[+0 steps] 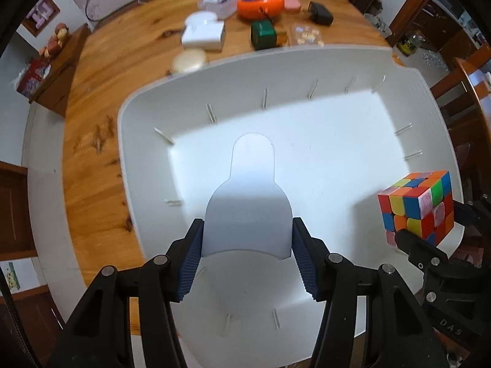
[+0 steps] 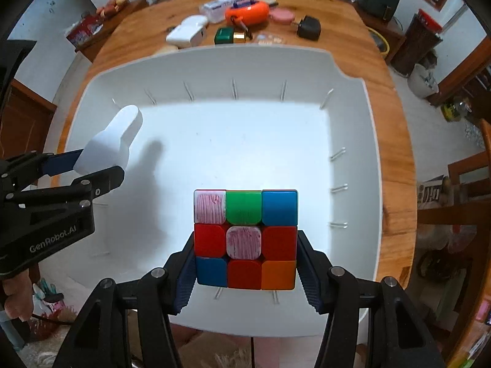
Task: Organize rigid objects
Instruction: 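Carry the cube into the tray with the right tool while the left tool carries the scraper there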
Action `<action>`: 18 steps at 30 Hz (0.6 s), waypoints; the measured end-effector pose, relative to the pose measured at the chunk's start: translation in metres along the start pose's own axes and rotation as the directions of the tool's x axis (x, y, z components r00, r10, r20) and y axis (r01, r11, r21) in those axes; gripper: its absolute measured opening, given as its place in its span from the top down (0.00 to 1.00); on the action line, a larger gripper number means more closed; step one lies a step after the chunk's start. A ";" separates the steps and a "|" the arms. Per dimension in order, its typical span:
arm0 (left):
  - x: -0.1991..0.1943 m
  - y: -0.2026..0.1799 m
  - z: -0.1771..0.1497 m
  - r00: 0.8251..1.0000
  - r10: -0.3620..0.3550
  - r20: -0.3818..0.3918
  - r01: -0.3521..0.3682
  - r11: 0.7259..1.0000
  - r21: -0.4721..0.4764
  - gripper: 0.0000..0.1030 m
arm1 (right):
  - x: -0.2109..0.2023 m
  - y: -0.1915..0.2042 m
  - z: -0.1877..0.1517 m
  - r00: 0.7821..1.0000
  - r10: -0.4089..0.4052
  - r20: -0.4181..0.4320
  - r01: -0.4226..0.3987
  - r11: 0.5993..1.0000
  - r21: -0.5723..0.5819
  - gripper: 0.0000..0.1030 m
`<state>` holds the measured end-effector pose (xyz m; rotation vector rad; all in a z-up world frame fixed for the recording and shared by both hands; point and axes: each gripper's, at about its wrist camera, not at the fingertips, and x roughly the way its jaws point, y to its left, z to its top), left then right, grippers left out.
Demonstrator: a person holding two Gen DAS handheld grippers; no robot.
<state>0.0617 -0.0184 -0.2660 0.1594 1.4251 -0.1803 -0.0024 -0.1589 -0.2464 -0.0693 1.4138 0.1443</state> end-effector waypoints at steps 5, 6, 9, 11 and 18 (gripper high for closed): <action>0.017 -0.003 -0.007 0.999 0.013 -0.030 -0.012 1.000 0.005 0.42 | 0.017 0.002 -0.003 1.000 -0.008 -0.028 0.007 1.000 -0.004 0.43; 0.020 -0.004 -0.008 0.999 0.016 -0.036 -0.015 1.000 0.009 0.42 | 0.020 0.002 -0.004 0.999 -0.007 -0.035 0.007 1.000 -0.001 0.43; 0.026 -0.004 -0.012 0.999 0.015 -0.048 -0.015 1.000 0.002 0.42 | 0.030 0.002 -0.007 0.998 -0.016 -0.053 0.016 1.000 -0.002 0.43; 0.029 -0.003 -0.014 0.998 0.028 -0.057 -0.028 1.000 -0.005 0.42 | 0.036 0.002 -0.009 0.998 -0.026 -0.063 0.026 1.000 -0.004 0.43; 0.029 -0.008 -0.016 0.998 0.054 -0.044 -0.055 0.998 -0.004 0.42 | 0.046 0.002 -0.014 0.996 -0.036 -0.081 0.035 0.999 -0.013 0.43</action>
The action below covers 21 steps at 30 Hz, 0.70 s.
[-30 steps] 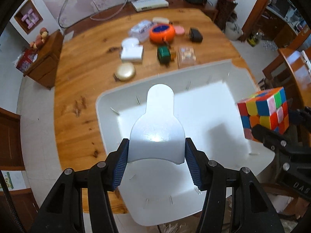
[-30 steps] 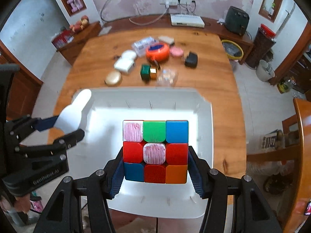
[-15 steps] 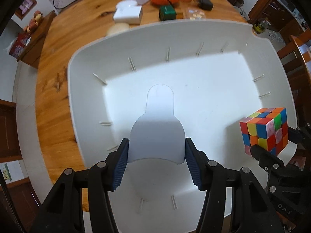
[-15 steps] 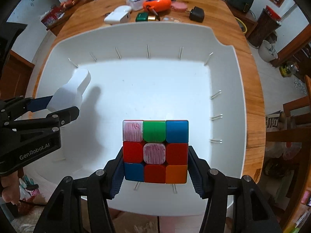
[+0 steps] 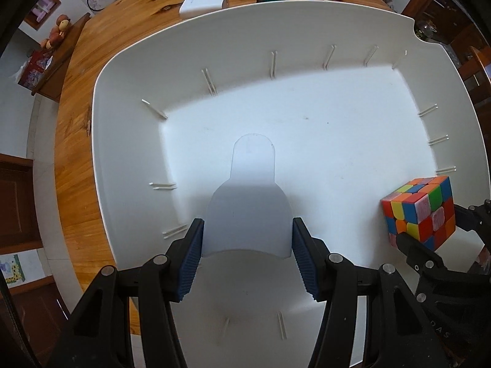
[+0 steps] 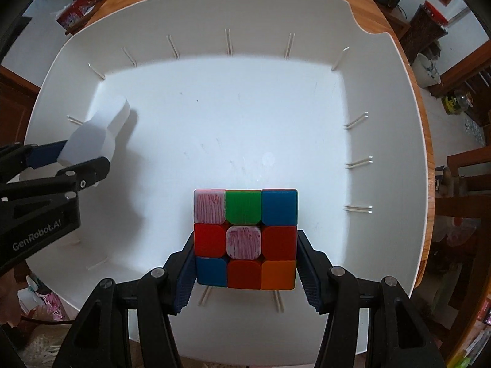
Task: Organize rigid objects
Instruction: 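Carry the cube into the tray with the right tool while the left tool carries the scraper there, then open both tools to release cube and scraper, then lift away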
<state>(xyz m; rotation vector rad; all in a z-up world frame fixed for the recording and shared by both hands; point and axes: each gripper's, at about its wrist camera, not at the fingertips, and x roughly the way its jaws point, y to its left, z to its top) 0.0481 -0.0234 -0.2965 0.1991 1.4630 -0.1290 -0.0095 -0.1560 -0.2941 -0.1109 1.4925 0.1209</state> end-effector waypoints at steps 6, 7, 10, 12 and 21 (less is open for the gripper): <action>0.000 -0.005 -0.001 1.000 -0.006 -0.013 0.006 1.000 0.009 0.34 | -0.007 0.001 -0.003 0.999 -0.015 0.042 0.015 1.000 -0.012 0.34; 0.000 -0.007 -0.002 1.000 -0.017 -0.026 0.017 1.000 0.010 0.28 | -0.008 0.002 -0.004 0.999 -0.020 0.048 0.020 1.000 -0.015 0.30; -0.005 -0.010 -0.007 1.000 -0.016 -0.016 0.017 1.000 0.019 0.25 | -0.011 0.004 -0.009 0.998 -0.012 0.066 0.013 1.000 -0.017 0.29; -0.008 -0.011 -0.008 1.000 -0.010 -0.010 0.010 1.000 0.024 0.25 | -0.015 0.004 -0.009 0.997 -0.009 0.073 0.010 1.000 -0.018 0.29; -0.026 -0.007 -0.010 0.999 -0.034 0.023 0.034 0.999 0.023 0.24 | -0.030 -0.003 -0.008 0.993 -0.007 0.118 0.008 1.000 -0.012 0.29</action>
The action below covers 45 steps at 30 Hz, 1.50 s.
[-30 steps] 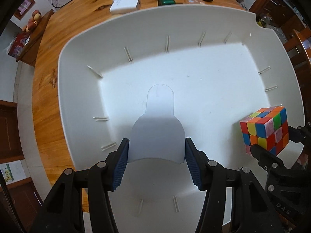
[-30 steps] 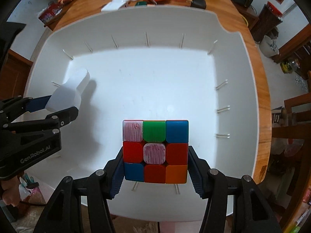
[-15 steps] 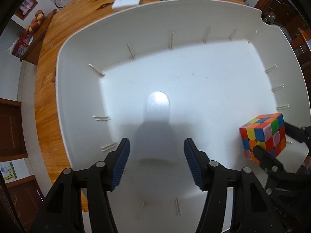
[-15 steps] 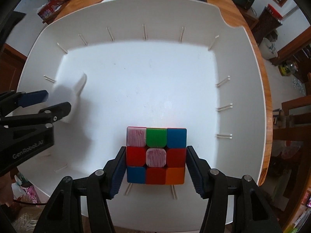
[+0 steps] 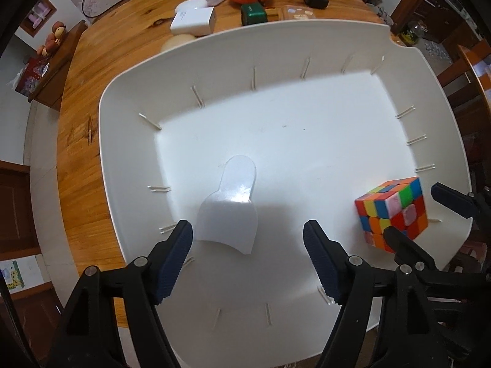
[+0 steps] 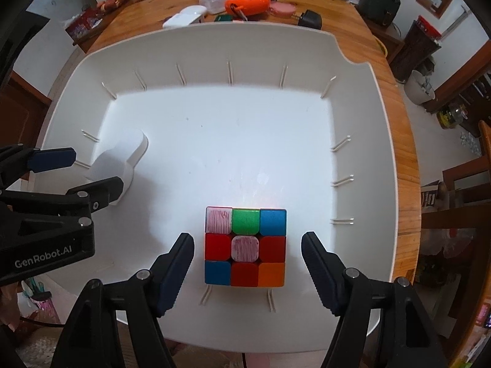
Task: Organize rigid objects
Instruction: 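Open both tools to release cube and scraper, then lift away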
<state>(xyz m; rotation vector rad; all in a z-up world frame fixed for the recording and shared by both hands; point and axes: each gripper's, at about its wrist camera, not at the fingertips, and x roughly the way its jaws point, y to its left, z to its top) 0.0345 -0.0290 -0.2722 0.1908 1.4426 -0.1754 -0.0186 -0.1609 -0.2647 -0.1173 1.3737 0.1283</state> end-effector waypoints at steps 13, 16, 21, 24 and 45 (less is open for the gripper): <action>-0.038 0.009 0.009 0.996 -0.041 0.078 0.043 0.999 -0.018 0.20 | -0.036 -0.011 -0.006 0.999 0.017 0.046 -0.019 0.999 0.030 0.29; -0.040 0.009 0.016 0.995 -0.052 0.087 0.054 0.998 -0.027 0.20 | -0.040 -0.018 -0.003 0.998 0.023 0.060 -0.026 0.998 0.051 0.29; -0.053 0.020 0.016 0.991 -0.062 0.120 0.069 0.996 -0.053 0.20 | -0.057 -0.024 0.002 0.993 0.032 0.117 -0.041 0.997 0.071 0.29; -0.066 0.028 0.017 0.986 -0.066 0.152 0.079 0.994 -0.076 0.20 | -0.074 -0.025 0.006 0.984 0.048 0.174 -0.060 0.996 0.066 0.29; -0.144 0.045 0.034 0.940 -0.032 0.341 0.072 0.992 -0.105 0.20 | -0.147 -0.002 0.034 0.942 0.041 0.333 -0.020 0.998 -0.064 0.29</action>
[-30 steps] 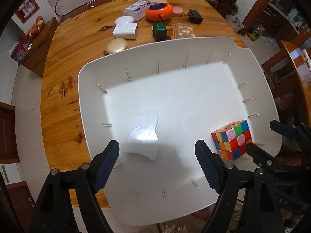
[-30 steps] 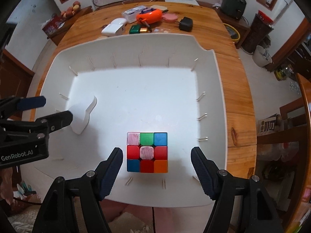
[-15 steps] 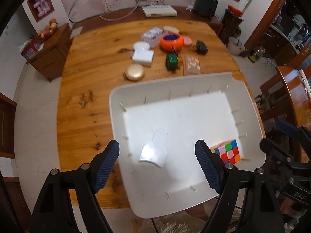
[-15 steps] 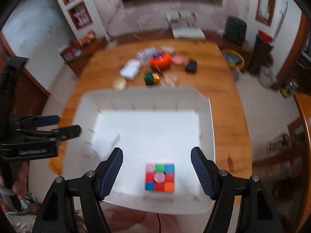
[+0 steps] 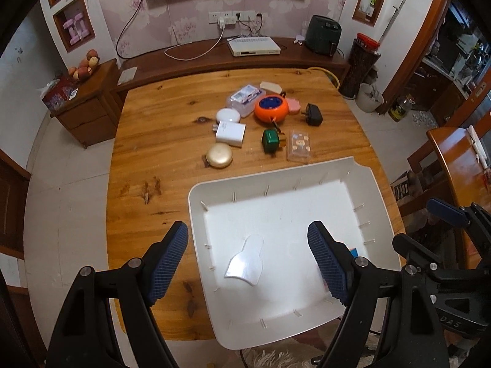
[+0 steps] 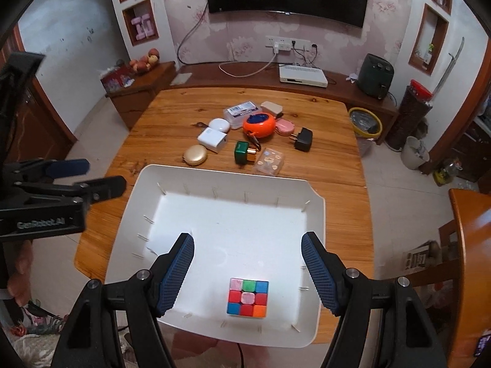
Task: Organize rigid objects
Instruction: 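Open both tools to release cube and scraper, then lift away, then grasp the clear plastic box with the right tool while the left tool reaches the gold compact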
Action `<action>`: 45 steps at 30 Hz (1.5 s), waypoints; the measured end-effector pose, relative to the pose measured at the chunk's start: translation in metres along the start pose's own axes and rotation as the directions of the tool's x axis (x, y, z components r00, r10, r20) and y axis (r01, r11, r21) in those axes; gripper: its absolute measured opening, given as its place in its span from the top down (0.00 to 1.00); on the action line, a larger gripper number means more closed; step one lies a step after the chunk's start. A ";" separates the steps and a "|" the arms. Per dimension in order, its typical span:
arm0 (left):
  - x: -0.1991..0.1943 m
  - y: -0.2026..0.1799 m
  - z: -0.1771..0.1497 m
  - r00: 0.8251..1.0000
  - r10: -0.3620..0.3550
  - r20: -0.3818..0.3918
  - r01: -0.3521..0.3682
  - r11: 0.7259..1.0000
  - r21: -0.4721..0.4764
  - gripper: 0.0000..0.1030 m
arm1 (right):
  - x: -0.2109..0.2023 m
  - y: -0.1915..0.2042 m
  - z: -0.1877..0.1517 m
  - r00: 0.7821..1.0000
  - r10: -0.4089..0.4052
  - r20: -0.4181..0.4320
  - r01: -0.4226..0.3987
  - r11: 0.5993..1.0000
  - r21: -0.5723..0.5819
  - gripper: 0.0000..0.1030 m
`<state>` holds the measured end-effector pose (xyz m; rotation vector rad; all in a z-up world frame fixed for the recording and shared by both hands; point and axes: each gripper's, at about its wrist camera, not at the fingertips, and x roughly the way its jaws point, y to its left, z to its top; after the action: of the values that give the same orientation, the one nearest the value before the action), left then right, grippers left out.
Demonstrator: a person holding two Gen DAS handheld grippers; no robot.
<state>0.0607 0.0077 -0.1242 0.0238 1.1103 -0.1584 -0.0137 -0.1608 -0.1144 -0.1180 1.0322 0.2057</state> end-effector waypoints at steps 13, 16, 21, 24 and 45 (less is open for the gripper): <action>-0.020 0.014 0.052 0.990 0.093 0.107 -0.095 0.995 0.013 0.20 | -0.037 -0.015 0.051 0.992 -0.023 0.123 0.029 0.998 -0.051 0.29; -0.018 0.021 0.070 0.988 0.110 0.112 -0.110 0.994 -0.004 0.20 | -0.041 -0.026 0.076 0.989 -0.017 0.144 0.023 0.999 -0.039 0.29; -0.003 0.031 0.099 0.992 0.094 0.084 -0.090 0.995 -0.044 0.20 | -0.032 -0.049 0.126 0.993 0.009 0.116 -0.009 1.000 0.002 0.28; 0.018 0.035 0.113 0.995 0.090 0.043 -0.087 0.994 -0.068 0.20 | -0.012 -0.064 0.156 0.997 0.013 0.081 -0.015 0.999 0.031 0.28; 0.241 0.045 0.113 0.914 0.073 -0.398 -0.121 0.988 -0.098 0.20 | 0.241 -0.091 0.150 0.919 0.127 -0.373 -0.016 0.958 0.286 0.28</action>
<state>0.2720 0.0132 -0.2916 0.0028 1.5180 0.0060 0.2521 -0.1928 -0.2448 0.1422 1.4540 0.1030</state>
